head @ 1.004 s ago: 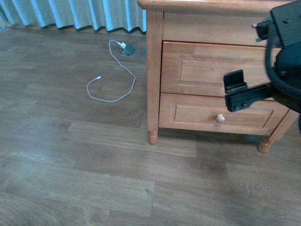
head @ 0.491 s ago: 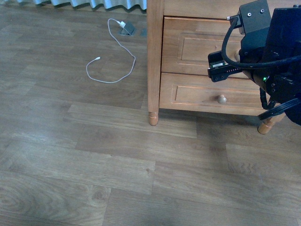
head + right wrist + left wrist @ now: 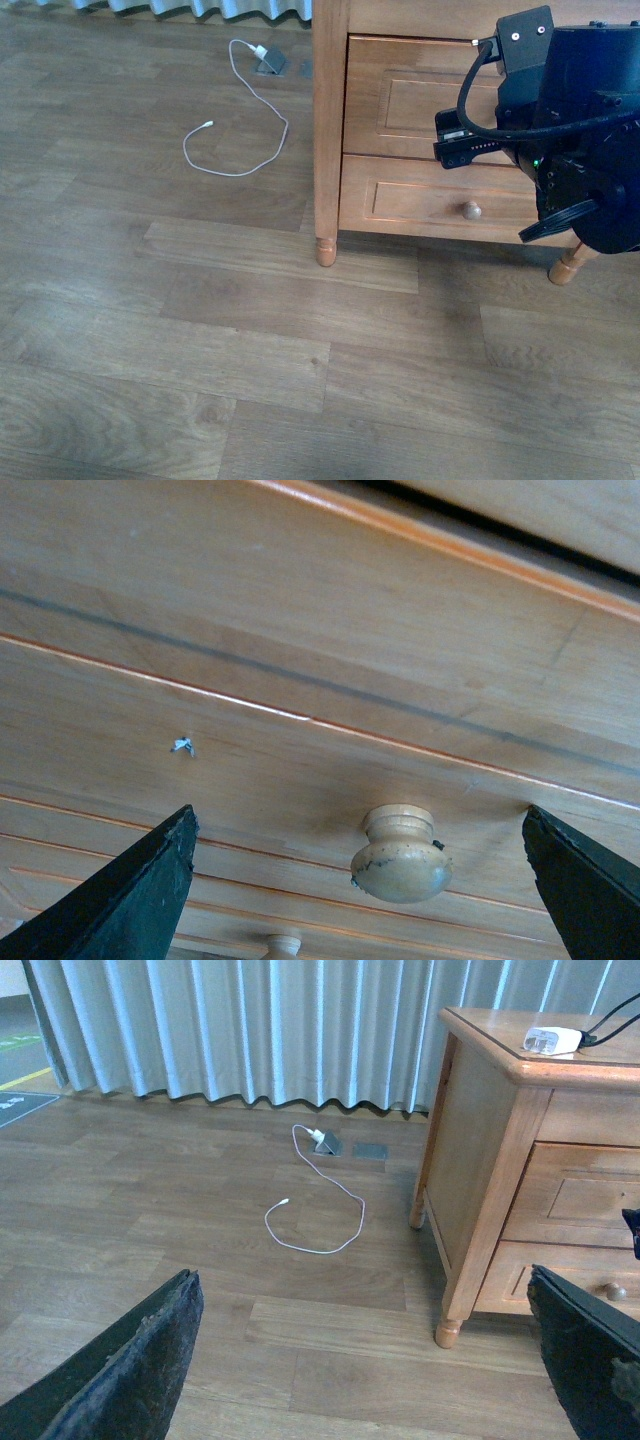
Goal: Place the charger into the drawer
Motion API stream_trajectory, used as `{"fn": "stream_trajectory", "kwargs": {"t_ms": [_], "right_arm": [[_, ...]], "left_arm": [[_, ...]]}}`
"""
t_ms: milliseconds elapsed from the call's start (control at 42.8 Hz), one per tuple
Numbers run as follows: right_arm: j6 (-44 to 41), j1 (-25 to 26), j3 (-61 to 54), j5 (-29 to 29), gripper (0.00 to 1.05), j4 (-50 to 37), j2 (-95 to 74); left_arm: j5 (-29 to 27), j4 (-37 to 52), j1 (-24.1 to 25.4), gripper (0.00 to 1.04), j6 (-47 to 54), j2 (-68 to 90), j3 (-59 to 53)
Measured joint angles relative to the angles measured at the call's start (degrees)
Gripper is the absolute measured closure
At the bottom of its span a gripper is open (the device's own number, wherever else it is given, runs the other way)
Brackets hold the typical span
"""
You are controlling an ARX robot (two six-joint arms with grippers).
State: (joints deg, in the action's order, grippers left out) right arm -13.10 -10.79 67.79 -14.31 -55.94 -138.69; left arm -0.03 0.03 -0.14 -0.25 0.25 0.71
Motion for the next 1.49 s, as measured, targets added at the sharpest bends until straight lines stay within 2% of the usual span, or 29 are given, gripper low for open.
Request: {"fn": "stream_trajectory", "kwargs": {"t_ms": [491,818,981,1145,1261,1495], "right_arm": [[-0.2,0.17,0.26,-0.17,0.09,0.17,-0.5],[-0.68,0.48,0.37,-0.61,0.49,-0.35,-0.85],[-1.55,0.68,0.57,-0.37,0.79,-0.37,-1.25],[-1.66,0.81,0.2,0.15,0.81,-0.74,-1.25],[-1.31,1.25,-2.29,2.51,0.82,-2.03,-0.11],[3.17,1.79,-18.75,8.55,0.82,-6.21,8.92]], "left_arm": [[0.0,0.0,0.0,0.06,0.0,0.0,0.0],[0.0,0.0,0.0,0.06,0.0,0.0,0.0],[0.0,0.0,0.0,0.06,0.0,0.0,-0.02],[0.02,0.0,0.0,0.06,0.0,0.0,0.0],[0.02,0.0,0.0,0.06,0.0,0.0,0.0],[0.02,0.0,0.0,0.06,0.0,0.0,0.0]]}}
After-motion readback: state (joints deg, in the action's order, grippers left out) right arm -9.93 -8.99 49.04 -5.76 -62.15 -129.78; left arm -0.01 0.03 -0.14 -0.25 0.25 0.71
